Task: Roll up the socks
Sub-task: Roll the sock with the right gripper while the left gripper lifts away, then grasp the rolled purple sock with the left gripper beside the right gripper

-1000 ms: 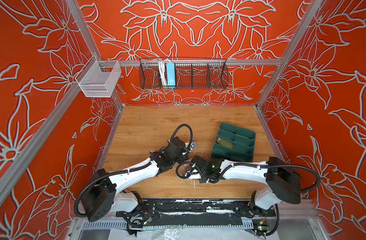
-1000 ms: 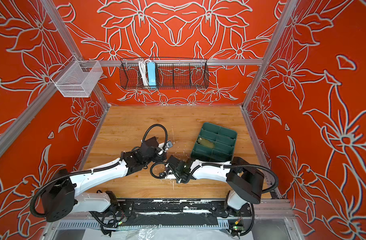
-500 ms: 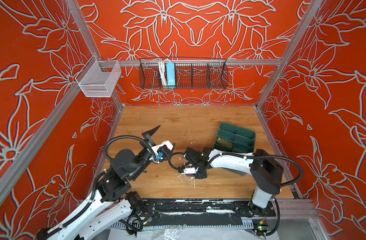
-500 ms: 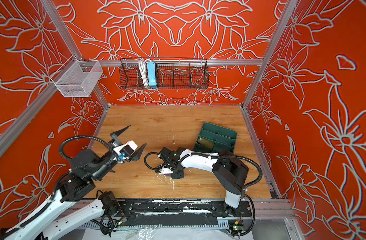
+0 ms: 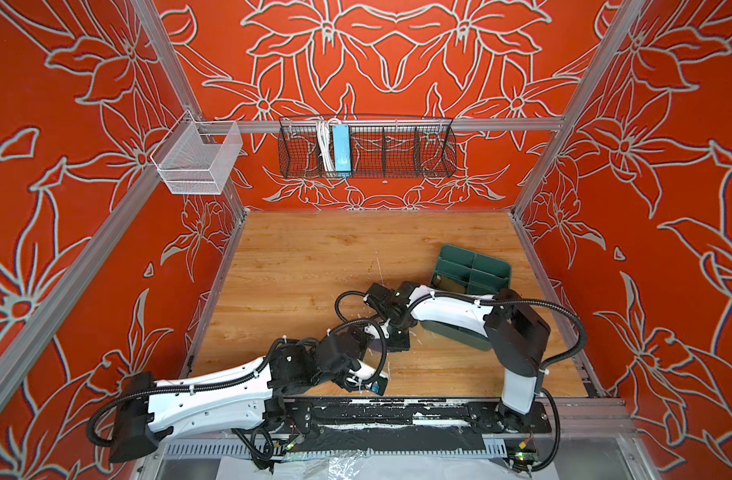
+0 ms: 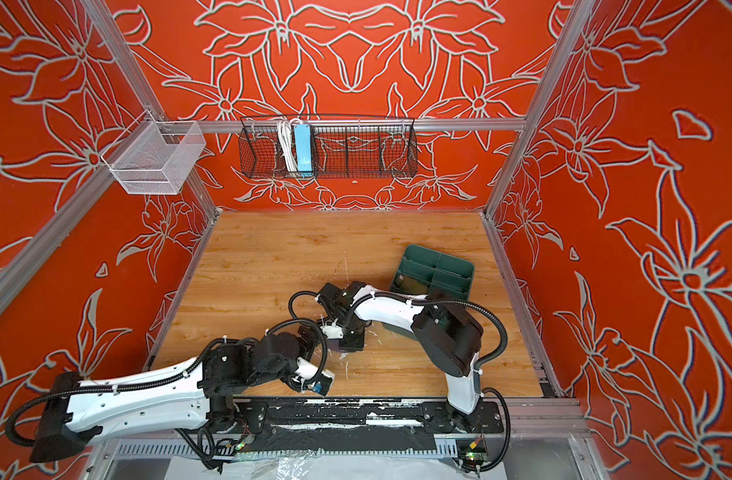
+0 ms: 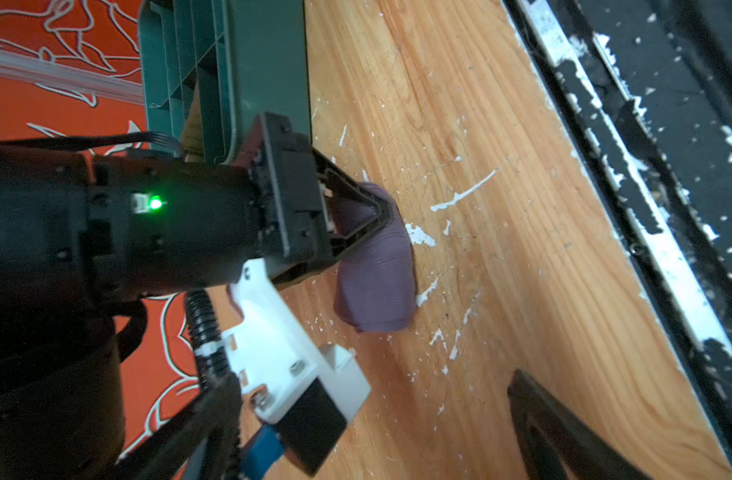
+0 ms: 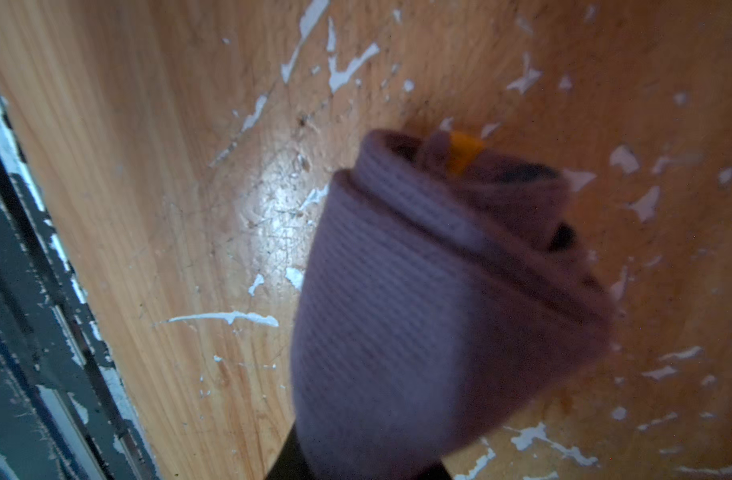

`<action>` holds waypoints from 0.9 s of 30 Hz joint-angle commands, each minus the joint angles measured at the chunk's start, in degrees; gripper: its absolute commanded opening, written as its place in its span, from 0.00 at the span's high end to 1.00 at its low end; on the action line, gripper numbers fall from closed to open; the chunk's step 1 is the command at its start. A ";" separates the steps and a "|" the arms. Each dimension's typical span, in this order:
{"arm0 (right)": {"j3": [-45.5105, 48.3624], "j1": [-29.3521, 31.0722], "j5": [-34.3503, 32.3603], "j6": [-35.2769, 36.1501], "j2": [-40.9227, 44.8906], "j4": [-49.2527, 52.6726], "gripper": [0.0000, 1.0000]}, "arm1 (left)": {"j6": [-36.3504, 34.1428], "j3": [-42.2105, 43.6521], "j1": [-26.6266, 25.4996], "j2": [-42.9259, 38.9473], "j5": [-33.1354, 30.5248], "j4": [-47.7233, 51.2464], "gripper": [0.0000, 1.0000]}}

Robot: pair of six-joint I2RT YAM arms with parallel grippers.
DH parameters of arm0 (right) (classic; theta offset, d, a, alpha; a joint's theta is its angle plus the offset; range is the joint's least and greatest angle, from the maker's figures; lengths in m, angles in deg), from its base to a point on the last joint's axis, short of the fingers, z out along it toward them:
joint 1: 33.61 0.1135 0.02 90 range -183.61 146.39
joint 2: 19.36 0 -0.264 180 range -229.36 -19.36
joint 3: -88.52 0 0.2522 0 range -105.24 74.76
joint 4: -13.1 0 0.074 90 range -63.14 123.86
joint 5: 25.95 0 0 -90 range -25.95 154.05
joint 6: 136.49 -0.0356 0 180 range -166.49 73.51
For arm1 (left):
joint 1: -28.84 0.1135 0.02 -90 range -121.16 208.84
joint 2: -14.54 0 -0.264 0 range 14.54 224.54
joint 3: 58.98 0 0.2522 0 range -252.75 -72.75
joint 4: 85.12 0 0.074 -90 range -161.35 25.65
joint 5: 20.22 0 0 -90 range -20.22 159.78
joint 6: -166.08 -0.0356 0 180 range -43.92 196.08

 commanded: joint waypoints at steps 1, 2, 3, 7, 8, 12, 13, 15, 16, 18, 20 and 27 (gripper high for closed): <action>3.36 0.66 7.79 -0.57 -5.52 1.72 1.00 | -0.40 3.16 -3.68 0.80 -7.88 -5.30 0.00; 3.27 0.52 8.47 -0.48 -5.81 1.77 1.00 | -0.84 4.77 -4.81 1.71 -11.05 -7.61 0.00; 3.18 0.45 8.92 -0.40 -6.00 1.81 1.00 | -1.10 5.79 -5.72 2.76 -13.72 -9.23 0.00; 2.57 -0.34 11.00 -0.26 -7.20 2.91 1.00 | -4.32 8.77 -7.03 6.32 -20.48 -15.10 0.00; 2.28 -0.57 11.71 -0.37 -7.48 3.31 1.00 | -5.00 9.09 -7.09 6.36 -21.17 -16.54 0.00; 1.36 -1.56 13.32 -0.87 -7.86 4.49 1.00 | -1.88 8.46 -7.07 10.30 -20.12 -18.03 0.00; 1.33 -1.87 13.63 -1.04 -7.73 4.26 1.00 | 0.12 7.82 -7.09 11.38 -19.17 -17.28 0.00; 1.58 -2.31 14.12 -1.03 -7.43 3.64 1.00 | 4.52 5.80 -7.25 14.43 -18.69 -16.34 0.00; 1.72 -2.50 14.41 -1.03 -7.33 3.41 1.00 | 7.42 4.34 -7.27 16.29 -18.56 -15.49 0.00; 2.07 -2.78 14.51 -0.88 -7.33 3.01 1.00 | 10.71 2.13 -7.27 20.03 -19.58 -14.28 0.02; 2.43 -2.93 14.95 -0.67 -7.39 3.02 1.00 | 13.69 1.13 -7.26 23.72 -21.76 -15.23 0.03; 2.82 -3.04 18.88 -0.22 -6.83 3.61 1.00 | 17.94 0.46 -6.84 33.55 -28.56 -24.45 0.08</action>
